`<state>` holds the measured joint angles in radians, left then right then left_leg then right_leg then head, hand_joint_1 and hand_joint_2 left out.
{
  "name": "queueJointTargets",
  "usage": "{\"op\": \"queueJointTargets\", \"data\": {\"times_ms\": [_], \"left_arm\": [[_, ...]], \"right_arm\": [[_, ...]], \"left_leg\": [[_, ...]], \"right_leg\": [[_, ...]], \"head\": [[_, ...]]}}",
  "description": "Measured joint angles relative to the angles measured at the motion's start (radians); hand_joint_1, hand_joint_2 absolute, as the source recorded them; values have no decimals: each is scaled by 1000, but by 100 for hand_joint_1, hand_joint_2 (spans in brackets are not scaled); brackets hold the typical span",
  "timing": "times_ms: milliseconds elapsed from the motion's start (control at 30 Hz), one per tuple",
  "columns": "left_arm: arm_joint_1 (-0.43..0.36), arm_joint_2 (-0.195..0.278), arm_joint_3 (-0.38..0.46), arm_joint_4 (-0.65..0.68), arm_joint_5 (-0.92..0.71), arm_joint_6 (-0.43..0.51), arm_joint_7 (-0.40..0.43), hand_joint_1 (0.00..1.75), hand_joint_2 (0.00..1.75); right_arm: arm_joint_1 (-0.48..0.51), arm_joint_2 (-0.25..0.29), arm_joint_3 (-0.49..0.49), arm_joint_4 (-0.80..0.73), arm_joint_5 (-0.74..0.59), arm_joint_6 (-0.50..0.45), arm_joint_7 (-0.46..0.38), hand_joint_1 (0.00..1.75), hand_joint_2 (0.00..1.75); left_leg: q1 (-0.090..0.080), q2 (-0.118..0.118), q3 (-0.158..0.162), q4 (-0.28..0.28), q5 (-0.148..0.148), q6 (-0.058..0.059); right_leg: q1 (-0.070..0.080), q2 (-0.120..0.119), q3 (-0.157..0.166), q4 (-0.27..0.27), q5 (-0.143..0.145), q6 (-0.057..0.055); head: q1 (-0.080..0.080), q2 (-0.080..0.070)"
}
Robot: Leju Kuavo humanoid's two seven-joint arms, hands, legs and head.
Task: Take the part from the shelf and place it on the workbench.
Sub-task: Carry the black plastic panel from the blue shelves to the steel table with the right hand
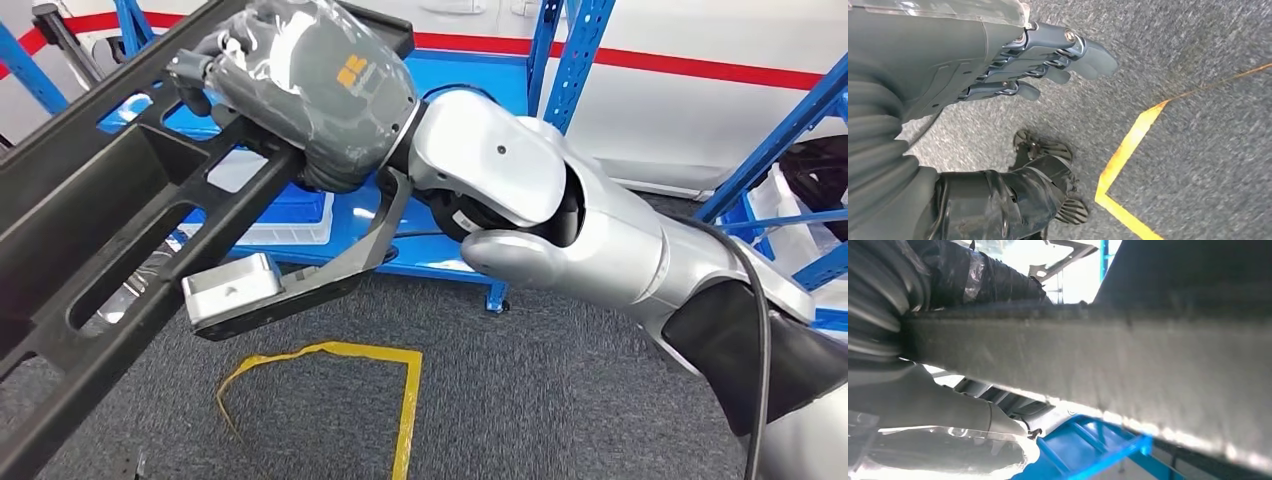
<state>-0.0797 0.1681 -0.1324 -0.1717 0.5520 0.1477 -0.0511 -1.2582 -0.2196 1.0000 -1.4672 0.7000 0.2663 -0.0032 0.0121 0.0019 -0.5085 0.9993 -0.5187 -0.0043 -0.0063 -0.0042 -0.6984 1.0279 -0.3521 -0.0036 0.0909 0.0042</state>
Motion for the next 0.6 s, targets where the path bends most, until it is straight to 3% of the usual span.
{"op": "queueJointTargets", "data": {"times_ms": [33, 100, 167, 200, 233, 267, 333, 400, 433, 533, 600], "left_arm": [[0, 0, 0, 0, 0, 0, 2, 0, 175], [-1, -1, 0, 0, 1, 0, 5, 0, 175], [-1, -1, 0, 0, 1, -1, 5, 0, 175], [-1, -1, 0, 0, 1, -1, 6, 0, 175], [-1, -1, 0, 0, 1, -2, 6, 0, 175], [-1, -1, 0, 0, 2, -2, 6, 0, 175], [0, -3, 0, 0, 2, -2, 6, 0, 175], [0, -5, 0, 0, 2, -2, 4, 0, 175], [0, -7, 0, 0, 3, -1, 2, 0, 175], [1, -7, 0, 0, 6, -1, 5, 0, 175], [3, -6, -1, 0, 7, -2, 9, 0, 175]], "right_arm": [[1, 0, 0, 2, 0, 0, 0, 175, 175], [4, -1, 0, 7, 0, 0, 0, 175, 175], [7, 0, 0, 10, 1, -1, 0, 175, 175], [10, 0, 0, 12, 1, -1, 0, 175, 175], [12, 0, 0, 13, 1, -1, 0, 175, 175], [14, 0, 0, 15, 1, -1, 0, 175, 175], [15, 0, 0, 17, 2, -1, 0, 175, 175], [14, 0, 0, 19, 3, -2, 1, 175, 175], [13, 0, 0, 19, 4, -2, 1, 175, 175], [12, 1, 0, 22, 13, -4, 1, 175, 175], [12, 3, 0, 24, 18, -5, 1, 175, 175]], "left_leg": [[2, 2, -5, -5, 11, 8], [5, 8, -24, -11, 34, 28], [1, 10, -53, -5, 53, 37], [0, 10, -69, 1, 61, 38], [-1, 10, -85, 7, 69, 38], [-3, 10, -101, 15, 75, 38], [-4, 9, -127, 28, 85, 36], [-5, 8, -143, 35, 94, 29], [-3, 8, -146, 33, 100, 23], [-2, 7, -153, 25, 112, 5], [-1, 5, -174, 72, 66, -6]], "right_leg": [[0, 1, -4, 5, -9, 5], [0, 3, -26, 67, -83, 13], [-1, 4, -55, 193, -179, 16], [-1, 4, -63, 251, -199, 17], [-1, 4, -59, 286, -197, 16], [0, 4, -40, 288, -176, 14], [5, 5, 41, 196, -133, -1], [12, 5, 128, 67, -142, -15], [16, 4, 150, 26, -153, -19], [14, 0, 158, -17, -138, -22], [4, -4, 153, -34, -118, -29]], "head": [[1, 0], [6, 0], [10, 0], [11, 0], [11, 0], [13, 0], [16, 0], [18, 0], [19, 0], [23, 0], [23, 0]]}}
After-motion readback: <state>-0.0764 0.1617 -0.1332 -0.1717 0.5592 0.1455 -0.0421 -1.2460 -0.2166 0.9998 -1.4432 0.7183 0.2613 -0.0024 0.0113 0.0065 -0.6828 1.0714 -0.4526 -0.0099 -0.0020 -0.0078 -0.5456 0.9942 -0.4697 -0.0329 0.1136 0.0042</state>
